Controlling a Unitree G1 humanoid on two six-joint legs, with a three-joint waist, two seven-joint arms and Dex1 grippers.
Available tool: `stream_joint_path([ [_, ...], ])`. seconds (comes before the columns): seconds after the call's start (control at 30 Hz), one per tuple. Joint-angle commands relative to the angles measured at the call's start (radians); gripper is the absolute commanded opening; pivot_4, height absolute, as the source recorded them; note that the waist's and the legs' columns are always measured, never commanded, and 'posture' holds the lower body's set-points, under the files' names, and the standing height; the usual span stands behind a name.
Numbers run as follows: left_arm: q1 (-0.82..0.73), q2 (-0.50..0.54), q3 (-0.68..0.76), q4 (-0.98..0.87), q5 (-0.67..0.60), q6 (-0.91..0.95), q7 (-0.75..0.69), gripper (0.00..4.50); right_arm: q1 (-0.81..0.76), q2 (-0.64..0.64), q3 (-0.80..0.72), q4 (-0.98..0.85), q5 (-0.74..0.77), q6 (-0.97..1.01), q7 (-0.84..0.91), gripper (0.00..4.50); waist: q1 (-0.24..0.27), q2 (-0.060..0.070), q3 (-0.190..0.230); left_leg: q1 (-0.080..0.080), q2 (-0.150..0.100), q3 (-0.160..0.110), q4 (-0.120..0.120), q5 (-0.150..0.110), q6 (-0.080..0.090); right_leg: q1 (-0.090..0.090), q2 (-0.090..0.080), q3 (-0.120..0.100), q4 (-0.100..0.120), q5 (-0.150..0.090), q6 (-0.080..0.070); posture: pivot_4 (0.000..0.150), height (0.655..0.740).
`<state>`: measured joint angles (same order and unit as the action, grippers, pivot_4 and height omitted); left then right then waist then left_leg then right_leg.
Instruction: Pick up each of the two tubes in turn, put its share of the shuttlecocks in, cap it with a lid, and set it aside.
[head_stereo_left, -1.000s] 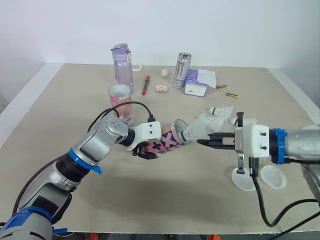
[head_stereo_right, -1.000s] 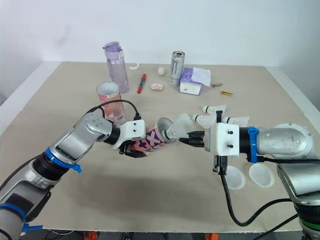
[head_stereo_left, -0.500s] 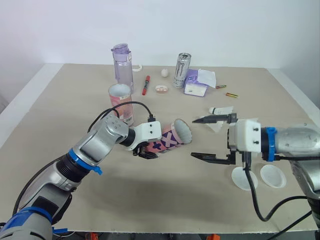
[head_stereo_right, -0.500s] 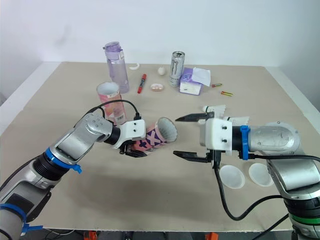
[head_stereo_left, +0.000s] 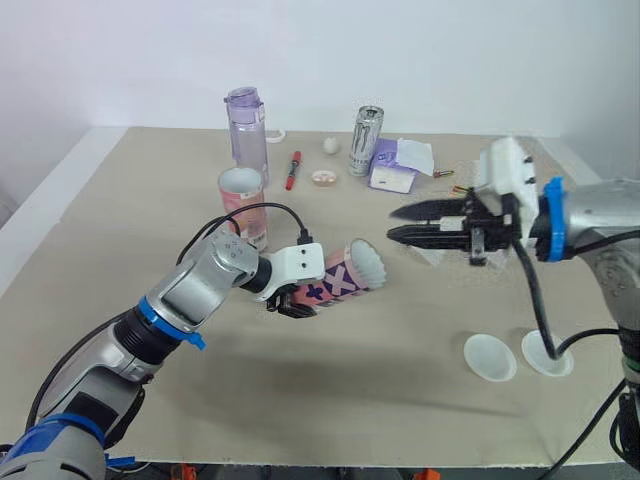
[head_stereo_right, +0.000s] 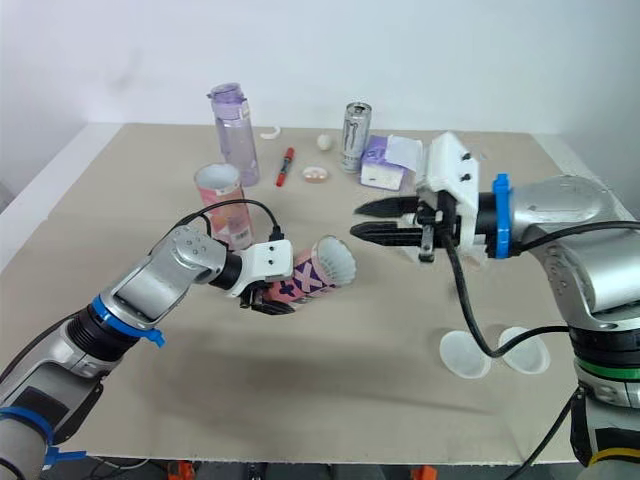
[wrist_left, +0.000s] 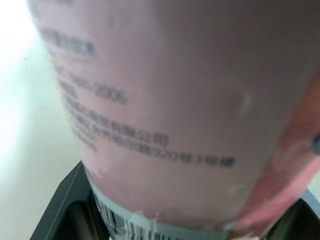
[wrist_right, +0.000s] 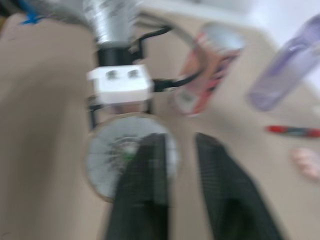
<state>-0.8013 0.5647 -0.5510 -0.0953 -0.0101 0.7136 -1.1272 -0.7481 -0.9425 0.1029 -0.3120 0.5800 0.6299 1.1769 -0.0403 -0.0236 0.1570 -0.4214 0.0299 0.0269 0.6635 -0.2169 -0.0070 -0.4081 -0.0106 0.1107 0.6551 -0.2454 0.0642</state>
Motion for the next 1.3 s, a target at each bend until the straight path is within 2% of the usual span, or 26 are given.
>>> stream_joint_path([
  [0.03,-0.006,0.001,-0.015,0.028,0.025,-0.005,0.004,2.92,-0.057,0.009,0.059,-0.002,-0.065,-0.031,0.040,0.07,0.001,0.000,0.000,0.000,0.000,0.000,0.000,0.000,0.000,0.000,0.000,0.000,0.000,0.000,0.000,0.150,0.7400],
  [0.23,-0.011,-0.007,-0.013,0.044,0.026,-0.014,0.004,2.92,-0.115,0.042,0.211,0.080,-0.241,-0.134,0.104,0.07,0.001,0.000,0.000,0.000,0.000,0.000,0.001,0.000,0.000,0.000,0.000,0.000,0.000,0.000,0.000,0.150,0.7400],
  [0.5,-0.017,-0.019,-0.009,0.057,0.030,-0.017,0.007,2.92,-0.246,0.179,0.403,0.251,-0.446,-0.193,0.165,0.07,0.004,0.000,0.000,-0.001,0.000,0.000,0.003,0.000,0.001,-0.001,0.000,-0.001,0.001,0.001,0.000,0.150,0.7400],
  [0.73,-0.017,-0.027,-0.008,0.059,0.033,-0.016,0.008,2.92,-0.309,0.308,0.504,0.388,-0.550,-0.219,0.232,0.07,-0.002,0.000,0.000,0.000,0.001,0.000,0.006,0.001,0.001,0.000,0.001,-0.001,0.003,0.004,-0.002,0.150,0.7400],
  [1.07,-0.008,-0.034,0.000,0.059,0.043,-0.012,0.007,2.92,-0.330,0.393,0.503,0.487,-0.615,-0.263,0.288,0.07,-0.010,-0.001,-0.001,0.018,0.001,0.000,0.000,0.004,0.005,0.001,0.002,-0.001,0.010,0.009,-0.011,0.150,0.7400],
  [1.3,0.013,-0.022,0.008,0.055,0.048,-0.016,0.003,2.92,-0.363,0.352,0.367,0.467,-0.553,-0.217,0.323,0.07,-0.008,-0.001,-0.001,0.016,0.001,0.000,-0.003,0.007,0.004,0.001,0.002,0.000,0.010,0.010,-0.012,0.150,0.7400],
])
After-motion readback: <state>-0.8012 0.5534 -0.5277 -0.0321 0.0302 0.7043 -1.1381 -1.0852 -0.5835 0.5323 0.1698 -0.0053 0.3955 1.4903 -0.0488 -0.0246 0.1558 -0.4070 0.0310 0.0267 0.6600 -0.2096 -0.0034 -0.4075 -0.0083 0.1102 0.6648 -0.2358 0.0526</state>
